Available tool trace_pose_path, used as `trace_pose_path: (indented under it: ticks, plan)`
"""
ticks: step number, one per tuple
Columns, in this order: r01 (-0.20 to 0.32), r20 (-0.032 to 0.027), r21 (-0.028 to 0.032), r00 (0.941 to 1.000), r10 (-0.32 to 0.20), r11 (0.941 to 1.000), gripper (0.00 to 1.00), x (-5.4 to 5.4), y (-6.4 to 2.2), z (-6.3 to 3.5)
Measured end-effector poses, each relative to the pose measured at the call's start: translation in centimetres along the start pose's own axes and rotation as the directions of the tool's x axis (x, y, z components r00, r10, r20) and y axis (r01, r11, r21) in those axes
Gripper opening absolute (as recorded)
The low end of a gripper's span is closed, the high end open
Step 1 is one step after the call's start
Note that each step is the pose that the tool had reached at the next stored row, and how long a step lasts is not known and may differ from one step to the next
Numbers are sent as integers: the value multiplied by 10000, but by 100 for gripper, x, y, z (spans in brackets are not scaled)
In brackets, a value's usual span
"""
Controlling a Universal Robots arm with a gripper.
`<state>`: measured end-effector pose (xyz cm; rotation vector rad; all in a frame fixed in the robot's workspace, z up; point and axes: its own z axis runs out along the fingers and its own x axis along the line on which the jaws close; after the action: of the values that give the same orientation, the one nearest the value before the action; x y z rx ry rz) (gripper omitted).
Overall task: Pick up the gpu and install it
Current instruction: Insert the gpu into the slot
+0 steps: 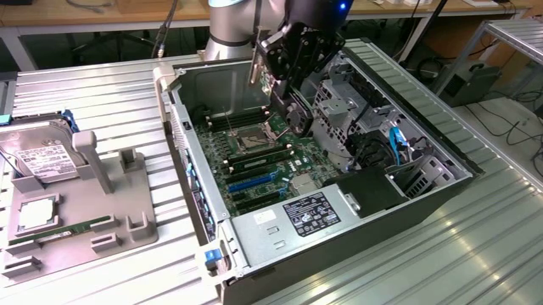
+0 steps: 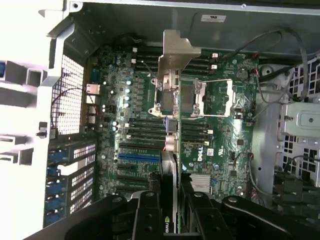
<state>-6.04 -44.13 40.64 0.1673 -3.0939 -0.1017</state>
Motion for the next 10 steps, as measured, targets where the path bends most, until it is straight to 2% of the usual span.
trace_pose_path:
  ticks: [2,5,6,8,10]
  plan:
    - [388,43,24,9992,-388,9992,26,1,0,0]
    - [936,162,69,9955,-937,9956,26,1,0,2]
    - [1211,213,94,9924,-1213,9926,26,0,0,3]
    - [1554,238,116,9875,-1556,9878,26,-1,0,8]
    - [2055,229,137,9783,-2058,9786,26,0,-1,20]
